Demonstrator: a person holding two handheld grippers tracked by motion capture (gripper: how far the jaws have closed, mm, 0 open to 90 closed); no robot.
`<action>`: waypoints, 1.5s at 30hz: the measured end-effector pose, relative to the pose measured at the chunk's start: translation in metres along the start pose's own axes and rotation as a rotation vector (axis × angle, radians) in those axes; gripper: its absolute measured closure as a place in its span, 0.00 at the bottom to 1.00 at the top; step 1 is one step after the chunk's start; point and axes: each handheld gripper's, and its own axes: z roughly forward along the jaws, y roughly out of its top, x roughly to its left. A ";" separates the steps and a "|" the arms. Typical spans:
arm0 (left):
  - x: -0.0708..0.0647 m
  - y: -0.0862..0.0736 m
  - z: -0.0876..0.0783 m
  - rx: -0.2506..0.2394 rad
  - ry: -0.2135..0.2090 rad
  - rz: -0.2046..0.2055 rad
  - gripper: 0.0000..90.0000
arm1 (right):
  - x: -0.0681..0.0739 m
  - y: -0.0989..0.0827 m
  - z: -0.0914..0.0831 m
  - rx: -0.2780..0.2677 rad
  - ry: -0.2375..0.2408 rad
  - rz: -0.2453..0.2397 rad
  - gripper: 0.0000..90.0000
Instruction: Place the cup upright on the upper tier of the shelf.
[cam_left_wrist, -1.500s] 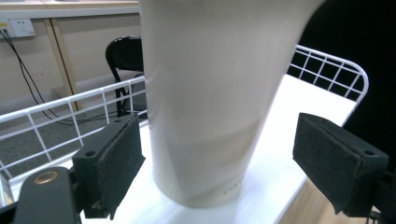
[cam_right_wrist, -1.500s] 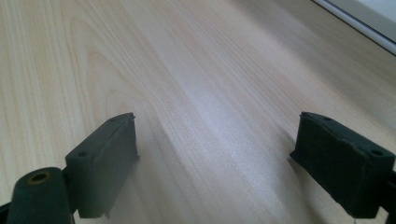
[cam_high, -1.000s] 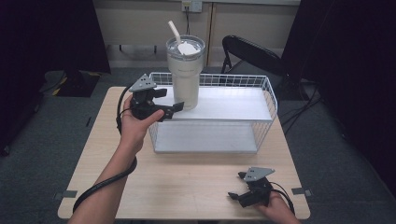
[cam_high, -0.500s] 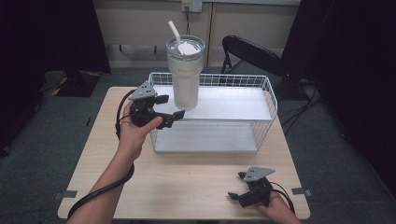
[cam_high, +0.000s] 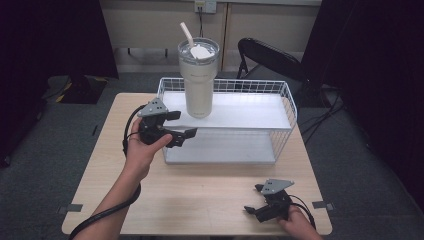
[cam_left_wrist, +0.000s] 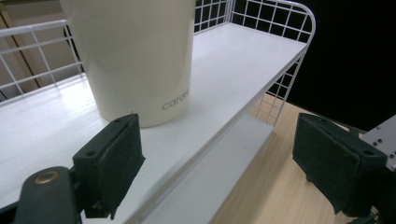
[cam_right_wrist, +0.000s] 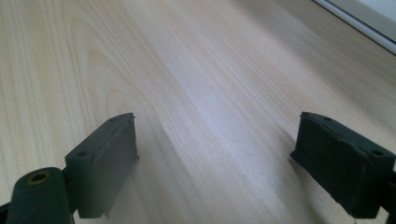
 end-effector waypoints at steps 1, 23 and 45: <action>0.000 -0.001 0.000 0.001 -0.003 0.001 0.17 | 0.000 0.000 0.000 0.000 0.000 0.000 0.14; -0.020 -0.038 -0.002 0.016 -0.081 -0.001 0.17 | 0.000 0.000 0.000 0.000 0.000 0.000 0.14; -0.032 -0.133 0.017 0.149 -0.155 -0.045 0.18 | 0.000 0.000 0.000 0.000 0.000 0.000 0.14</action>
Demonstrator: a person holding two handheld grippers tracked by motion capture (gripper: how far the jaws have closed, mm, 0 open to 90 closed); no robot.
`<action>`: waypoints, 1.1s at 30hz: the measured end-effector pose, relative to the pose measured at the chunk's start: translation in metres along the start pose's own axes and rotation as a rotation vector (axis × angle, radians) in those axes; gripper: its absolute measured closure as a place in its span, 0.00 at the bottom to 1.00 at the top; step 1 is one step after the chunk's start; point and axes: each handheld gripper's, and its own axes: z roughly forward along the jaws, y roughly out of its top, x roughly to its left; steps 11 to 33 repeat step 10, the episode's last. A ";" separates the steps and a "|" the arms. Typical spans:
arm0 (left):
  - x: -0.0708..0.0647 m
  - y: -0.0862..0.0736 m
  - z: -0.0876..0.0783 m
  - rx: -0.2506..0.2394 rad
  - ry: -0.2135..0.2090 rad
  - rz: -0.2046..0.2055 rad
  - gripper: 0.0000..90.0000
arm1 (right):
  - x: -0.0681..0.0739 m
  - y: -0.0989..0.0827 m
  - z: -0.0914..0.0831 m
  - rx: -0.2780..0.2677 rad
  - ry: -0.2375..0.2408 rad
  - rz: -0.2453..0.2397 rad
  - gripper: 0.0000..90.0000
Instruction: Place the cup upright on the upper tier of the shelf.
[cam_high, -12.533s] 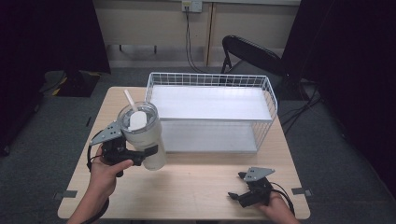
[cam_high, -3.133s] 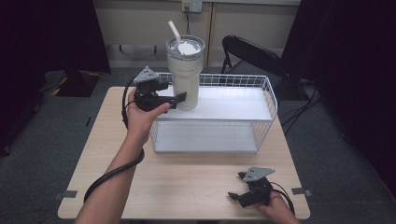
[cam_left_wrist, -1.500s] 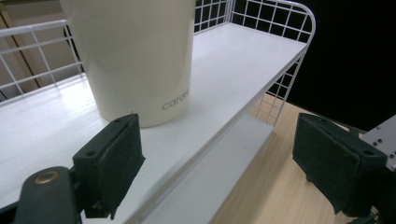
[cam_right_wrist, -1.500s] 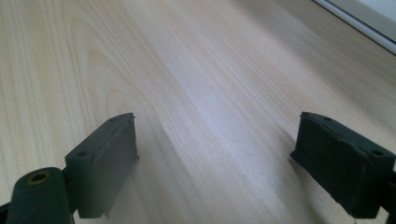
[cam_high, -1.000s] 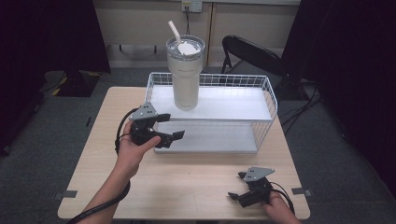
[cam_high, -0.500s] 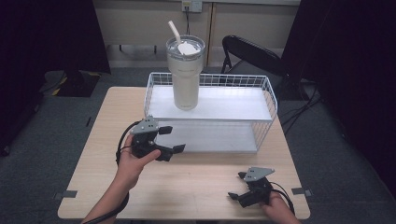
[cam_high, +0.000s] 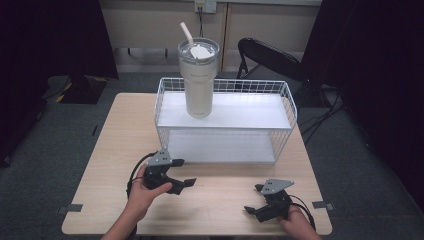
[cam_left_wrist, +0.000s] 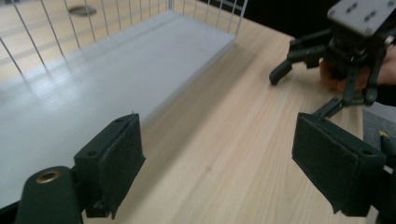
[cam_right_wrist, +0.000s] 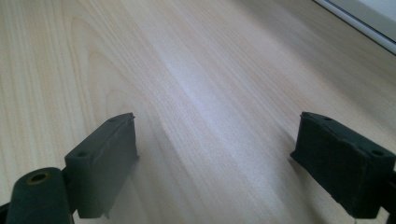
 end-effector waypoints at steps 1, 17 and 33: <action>0.000 -0.005 0.002 0.006 -0.003 -0.002 0.18 | 0.000 0.000 0.000 0.000 0.000 0.000 0.14; -0.002 -0.033 0.016 0.083 -0.019 -0.012 0.18 | 0.000 0.000 0.000 0.000 0.000 0.000 0.14; -0.002 -0.033 0.016 0.083 -0.019 -0.012 0.18 | 0.000 0.000 0.000 0.000 0.000 0.000 0.14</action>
